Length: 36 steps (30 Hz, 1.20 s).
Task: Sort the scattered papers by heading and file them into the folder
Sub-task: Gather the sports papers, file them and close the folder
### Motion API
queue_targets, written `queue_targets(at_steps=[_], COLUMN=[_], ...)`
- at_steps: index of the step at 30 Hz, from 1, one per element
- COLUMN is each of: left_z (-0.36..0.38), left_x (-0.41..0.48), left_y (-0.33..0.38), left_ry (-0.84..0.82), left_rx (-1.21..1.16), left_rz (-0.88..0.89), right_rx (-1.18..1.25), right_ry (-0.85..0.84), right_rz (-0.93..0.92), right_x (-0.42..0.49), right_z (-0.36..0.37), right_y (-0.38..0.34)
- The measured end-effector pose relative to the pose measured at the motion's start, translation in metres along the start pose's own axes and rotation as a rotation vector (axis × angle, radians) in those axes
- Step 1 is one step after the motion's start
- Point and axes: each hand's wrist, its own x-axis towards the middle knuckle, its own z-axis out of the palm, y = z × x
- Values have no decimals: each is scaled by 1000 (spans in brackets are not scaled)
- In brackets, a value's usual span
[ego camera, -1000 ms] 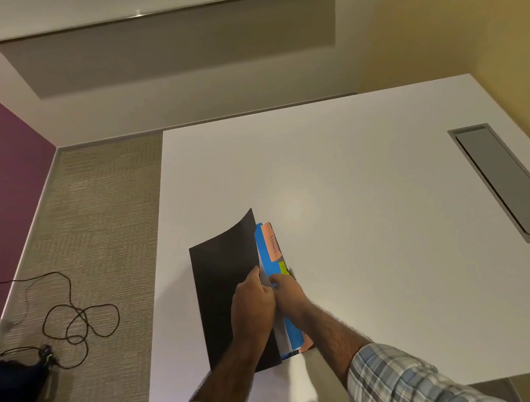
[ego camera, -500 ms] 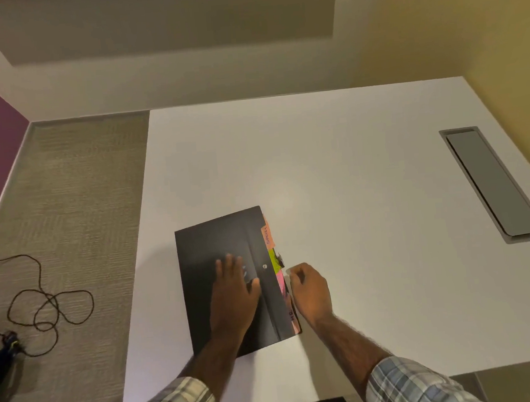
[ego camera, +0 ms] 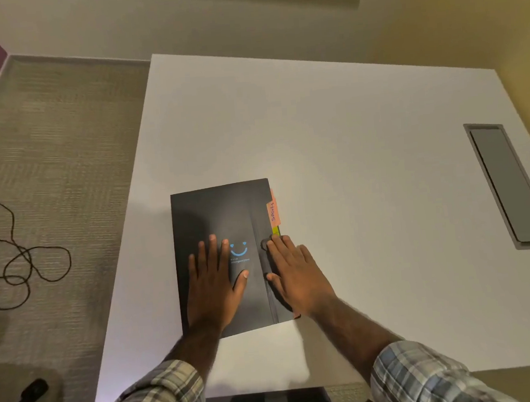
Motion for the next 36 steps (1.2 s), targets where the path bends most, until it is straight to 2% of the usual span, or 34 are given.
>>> queue_targets(at_steps=[28, 36], left_z=[5, -2], left_x=[1, 2], left_y=[-1, 0], left_ry=[-7, -14], left_rx=[-54, -13], left_rz=[-17, -3], right_rx=[-199, -276], right_ry=[-64, -192], right_rz=[79, 80], right_x=[12, 15], right_z=[28, 13], right_y=[-14, -18])
